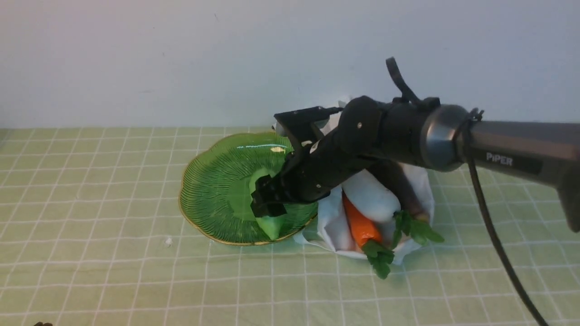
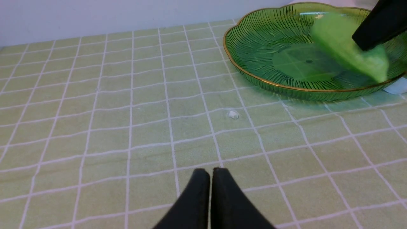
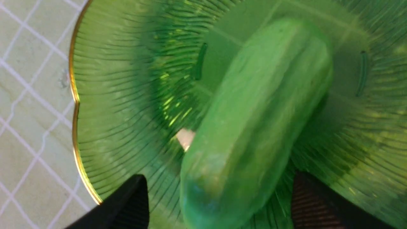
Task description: Take vegetables from bag on green coffee tablecloth place on plate.
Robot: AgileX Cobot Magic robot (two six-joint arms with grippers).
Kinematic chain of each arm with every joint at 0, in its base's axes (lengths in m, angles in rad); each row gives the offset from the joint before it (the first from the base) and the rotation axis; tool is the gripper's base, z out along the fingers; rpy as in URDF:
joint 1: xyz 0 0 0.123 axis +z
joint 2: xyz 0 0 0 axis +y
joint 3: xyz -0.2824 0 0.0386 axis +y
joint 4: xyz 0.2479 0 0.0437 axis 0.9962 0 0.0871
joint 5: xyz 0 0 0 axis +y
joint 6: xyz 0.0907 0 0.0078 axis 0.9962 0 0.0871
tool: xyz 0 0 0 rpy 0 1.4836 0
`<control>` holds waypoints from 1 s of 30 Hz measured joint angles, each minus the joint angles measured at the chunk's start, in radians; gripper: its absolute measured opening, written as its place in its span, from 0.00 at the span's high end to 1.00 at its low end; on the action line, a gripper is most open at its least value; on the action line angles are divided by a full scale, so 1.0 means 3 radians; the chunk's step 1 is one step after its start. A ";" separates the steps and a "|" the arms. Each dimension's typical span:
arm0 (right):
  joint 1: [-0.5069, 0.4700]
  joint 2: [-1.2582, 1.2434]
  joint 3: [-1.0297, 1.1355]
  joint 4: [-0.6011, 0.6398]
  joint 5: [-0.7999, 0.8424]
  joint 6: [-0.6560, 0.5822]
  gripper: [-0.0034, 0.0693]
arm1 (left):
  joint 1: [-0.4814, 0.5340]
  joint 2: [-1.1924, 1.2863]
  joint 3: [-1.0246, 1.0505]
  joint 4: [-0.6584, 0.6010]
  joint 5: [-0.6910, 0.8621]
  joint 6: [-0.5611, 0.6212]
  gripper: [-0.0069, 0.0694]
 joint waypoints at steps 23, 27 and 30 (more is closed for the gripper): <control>-0.0531 -0.0809 -0.1415 -0.0995 0.1888 0.0862 0.76 | 0.0000 0.0000 0.0000 0.0000 0.0003 0.0000 0.92; -0.0531 -0.1270 -0.0996 -0.1055 0.1894 0.0884 0.93 | 0.0000 0.0000 0.0000 0.0000 0.0003 0.0000 0.92; -0.0531 -0.1656 -0.0684 -0.1089 0.1902 0.0884 0.96 | 0.0000 0.0000 0.0000 0.0000 0.0003 0.0000 0.92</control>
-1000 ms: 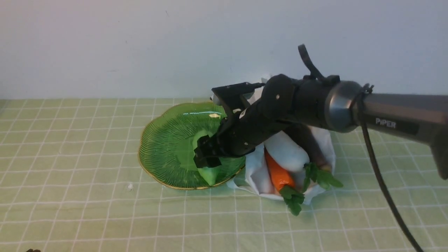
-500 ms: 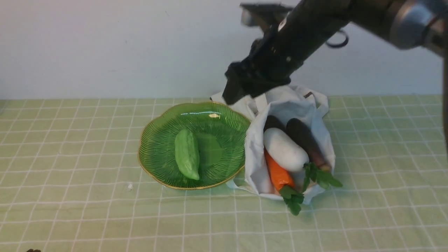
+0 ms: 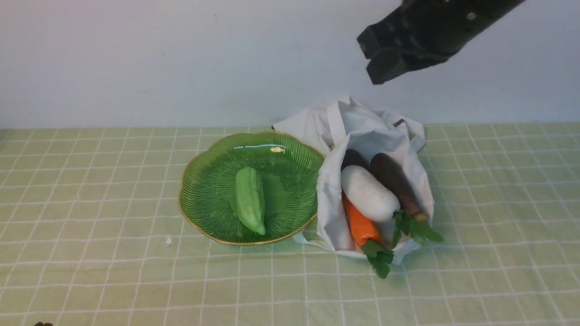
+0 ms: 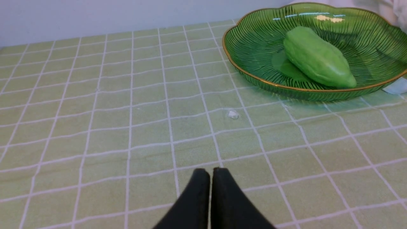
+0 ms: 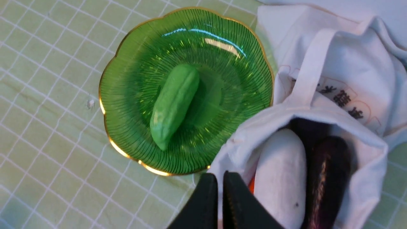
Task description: Take vegetables from bag on green coffee tablecloth place on plate.
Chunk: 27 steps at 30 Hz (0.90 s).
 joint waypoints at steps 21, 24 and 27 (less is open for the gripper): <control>0.0000 -0.4187 0.4731 -0.0161 -0.3418 -0.0003 0.97 | 0.0000 0.0000 0.0000 0.0000 0.0000 0.0000 0.92; 0.0000 -0.4500 0.5093 -0.0161 -0.3929 -0.0003 0.97 | 0.0000 0.0000 0.0000 0.0000 0.0000 0.0000 0.92; 0.0000 -0.4721 0.5327 -0.0161 -0.4224 -0.0003 0.97 | 0.0000 0.0000 0.0000 0.0000 0.0000 0.0000 0.92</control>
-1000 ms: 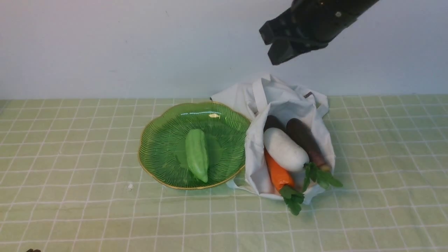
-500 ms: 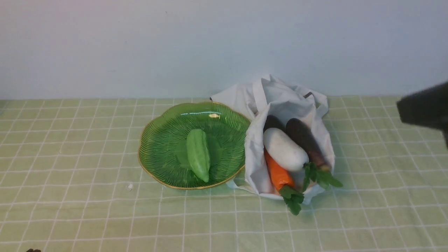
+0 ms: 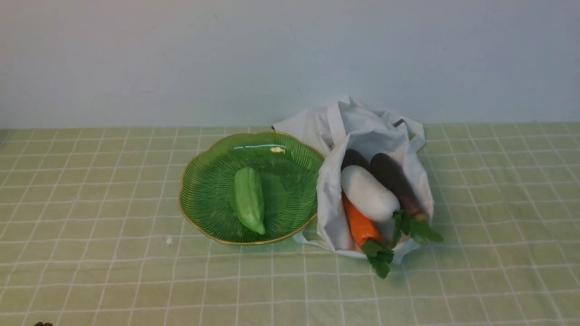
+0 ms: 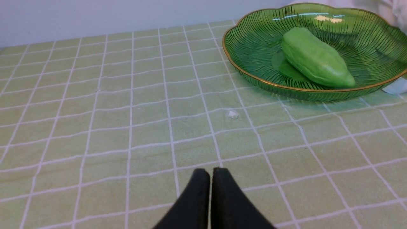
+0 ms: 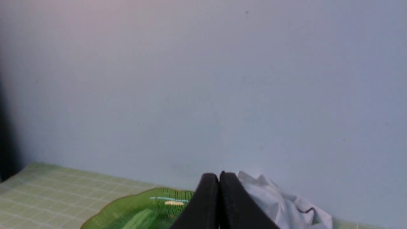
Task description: Take vegetables from bag on green coffee tablecloth place on plate.
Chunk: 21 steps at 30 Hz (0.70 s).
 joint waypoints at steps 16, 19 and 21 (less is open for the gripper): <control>0.0000 -0.0115 0.0363 0.0000 0.0223 0.0000 0.97 | 0.0000 0.0000 0.0000 0.0000 0.0000 0.0000 0.92; 0.0000 -0.0115 0.0363 0.0004 0.0311 0.0000 0.97 | 0.0000 0.0000 0.0000 0.0000 0.0000 0.0000 0.92; 0.0000 -0.0115 0.0363 0.0042 0.0361 0.0006 0.97 | 0.0000 0.0000 0.0000 0.0000 0.0000 0.0000 0.92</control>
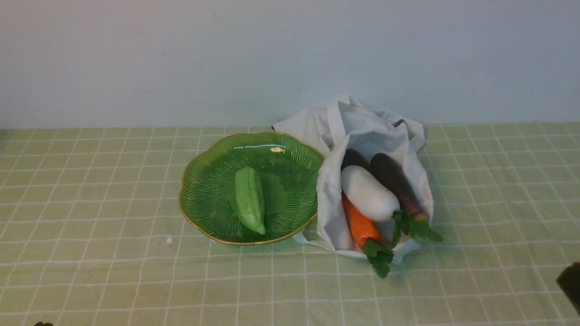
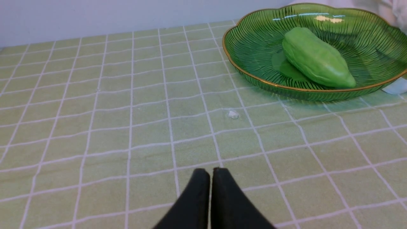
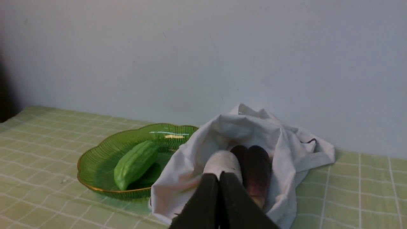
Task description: Take vegetables from bag on green coffee tablecloth place on plate.
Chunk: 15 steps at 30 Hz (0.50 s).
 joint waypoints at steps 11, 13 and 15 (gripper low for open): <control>-0.0680 -0.0308 0.0006 -0.0341 0.0327 0.0082 0.97 | 0.0000 0.0000 0.0000 0.0000 0.0000 0.0000 0.92; -0.0912 -0.0324 0.0006 -0.0438 0.0580 0.0082 0.97 | 0.0000 0.0000 0.0000 0.0000 0.0000 0.0000 0.92; -0.1059 -0.0383 0.0006 -0.0470 0.0797 0.0084 0.97 | 0.0000 0.0000 0.0000 0.0000 0.0000 0.0000 0.92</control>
